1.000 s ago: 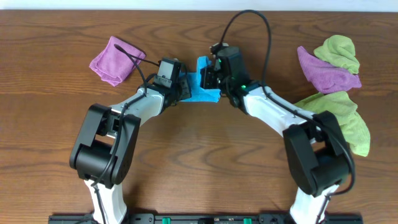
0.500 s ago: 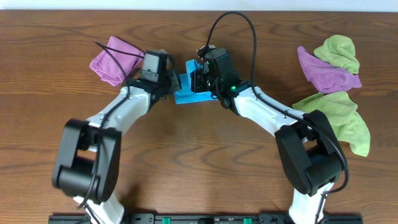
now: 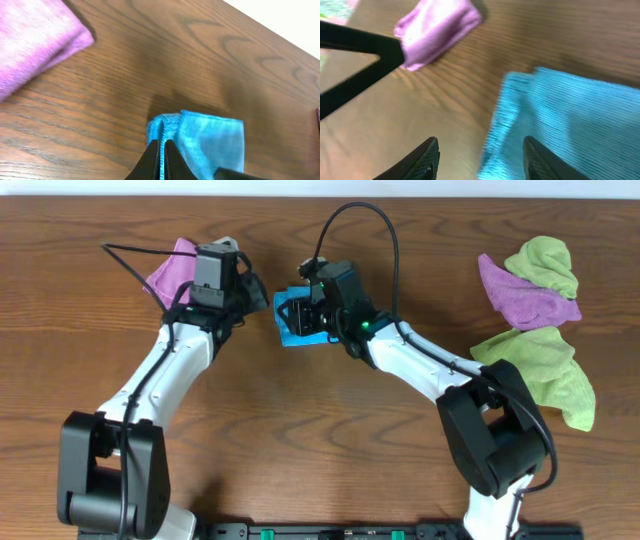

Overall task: Fold the cloth
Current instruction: 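Fold the strip's right end leftward over the left gripper with the right gripper, then release the folded blue square with the right gripper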

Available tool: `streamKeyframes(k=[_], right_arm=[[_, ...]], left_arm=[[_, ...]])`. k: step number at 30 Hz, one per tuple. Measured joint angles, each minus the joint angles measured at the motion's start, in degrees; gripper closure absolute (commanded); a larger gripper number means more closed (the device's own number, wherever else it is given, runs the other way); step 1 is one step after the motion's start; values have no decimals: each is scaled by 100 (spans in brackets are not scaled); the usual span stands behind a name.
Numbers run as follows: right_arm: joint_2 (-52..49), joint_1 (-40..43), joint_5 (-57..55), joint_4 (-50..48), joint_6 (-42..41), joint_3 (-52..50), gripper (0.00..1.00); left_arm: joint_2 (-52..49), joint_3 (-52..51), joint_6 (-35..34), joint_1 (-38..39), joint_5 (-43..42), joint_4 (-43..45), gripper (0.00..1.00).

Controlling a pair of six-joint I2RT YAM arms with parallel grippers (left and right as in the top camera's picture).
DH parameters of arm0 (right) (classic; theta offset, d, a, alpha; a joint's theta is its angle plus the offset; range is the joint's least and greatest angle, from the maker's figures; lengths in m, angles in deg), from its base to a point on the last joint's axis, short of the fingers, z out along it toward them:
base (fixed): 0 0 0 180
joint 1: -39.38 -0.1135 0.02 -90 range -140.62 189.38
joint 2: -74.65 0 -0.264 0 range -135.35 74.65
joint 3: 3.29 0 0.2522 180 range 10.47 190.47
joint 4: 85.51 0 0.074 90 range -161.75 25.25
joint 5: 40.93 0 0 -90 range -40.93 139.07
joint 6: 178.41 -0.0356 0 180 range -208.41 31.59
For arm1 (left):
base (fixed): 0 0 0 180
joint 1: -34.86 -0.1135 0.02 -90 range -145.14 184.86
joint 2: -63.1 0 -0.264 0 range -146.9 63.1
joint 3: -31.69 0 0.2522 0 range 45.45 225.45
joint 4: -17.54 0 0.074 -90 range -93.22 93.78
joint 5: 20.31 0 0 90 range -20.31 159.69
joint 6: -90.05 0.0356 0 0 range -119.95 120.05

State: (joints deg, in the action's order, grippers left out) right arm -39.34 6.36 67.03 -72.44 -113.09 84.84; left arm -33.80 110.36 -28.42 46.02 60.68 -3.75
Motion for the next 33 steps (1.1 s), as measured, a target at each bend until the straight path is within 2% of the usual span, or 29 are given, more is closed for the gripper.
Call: streamKeyframes(k=[3, 9, 12, 14, 18, 33], right_arm=[[0, -22, 138, 0, -2, 96, 43], [55, 74, 234, 234, 0, 140, 27], [208, 289, 267, 640, 11, 144, 21], [376, 496, 273, 1034, 24, 146, 1], [831, 966, 260, 1777, 205, 168, 1], [2778, 1897, 98, 4750, 1982, 179, 1]], left_arm=[[11, 0, 2, -48, 26, -59, 93], [15, 0, 44, -55, 0, -356, 64], [17, 0, 31, -57, -63, -608, 56], [26, 0, 11, -57, -144, -739, 43], [70, 0, -140, -57, -350, -815, 5], [125, 0, -787, -57, -1110, -1237, 5]])
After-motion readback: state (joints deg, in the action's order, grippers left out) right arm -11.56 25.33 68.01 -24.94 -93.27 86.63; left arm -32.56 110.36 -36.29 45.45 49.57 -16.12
